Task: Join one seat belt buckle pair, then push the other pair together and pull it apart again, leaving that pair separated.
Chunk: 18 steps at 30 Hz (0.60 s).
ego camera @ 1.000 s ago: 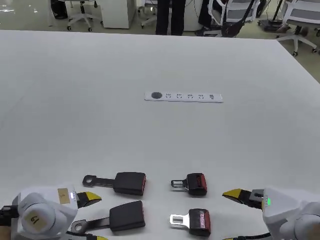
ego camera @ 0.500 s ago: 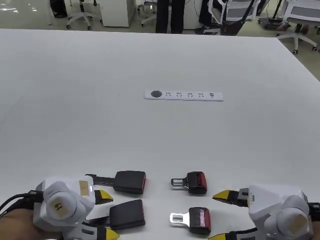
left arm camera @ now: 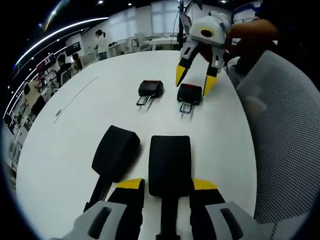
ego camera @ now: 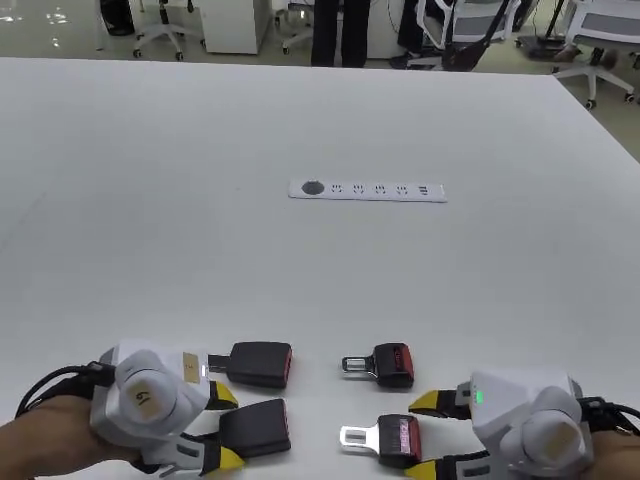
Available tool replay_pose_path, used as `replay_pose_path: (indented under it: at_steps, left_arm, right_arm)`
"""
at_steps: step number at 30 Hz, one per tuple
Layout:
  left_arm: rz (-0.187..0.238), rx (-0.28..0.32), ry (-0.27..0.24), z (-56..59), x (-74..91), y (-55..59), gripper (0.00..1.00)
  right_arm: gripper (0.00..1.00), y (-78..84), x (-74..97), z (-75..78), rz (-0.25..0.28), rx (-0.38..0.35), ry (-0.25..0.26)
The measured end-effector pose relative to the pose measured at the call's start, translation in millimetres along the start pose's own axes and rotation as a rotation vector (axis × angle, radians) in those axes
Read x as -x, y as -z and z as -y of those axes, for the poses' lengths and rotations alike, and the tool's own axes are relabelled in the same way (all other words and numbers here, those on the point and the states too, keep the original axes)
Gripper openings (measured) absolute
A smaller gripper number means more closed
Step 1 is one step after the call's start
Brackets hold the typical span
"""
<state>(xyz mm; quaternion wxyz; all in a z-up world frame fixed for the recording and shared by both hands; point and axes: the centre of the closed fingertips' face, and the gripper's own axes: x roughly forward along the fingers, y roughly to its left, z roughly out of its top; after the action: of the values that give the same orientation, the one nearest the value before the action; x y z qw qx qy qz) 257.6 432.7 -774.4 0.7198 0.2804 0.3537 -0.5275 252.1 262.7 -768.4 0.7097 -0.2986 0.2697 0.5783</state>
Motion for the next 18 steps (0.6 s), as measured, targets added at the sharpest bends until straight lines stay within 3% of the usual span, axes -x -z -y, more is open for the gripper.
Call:
replay_pose_path:
  at_steps: [18]
  left_arm:
    - [-0.013, -0.063, 0.069, 2.2, -2.4, 2.0, 0.33]
  right_arm:
    - [0.3, -1.1, -0.6, -2.3, -0.015, 0.027, -0.031]
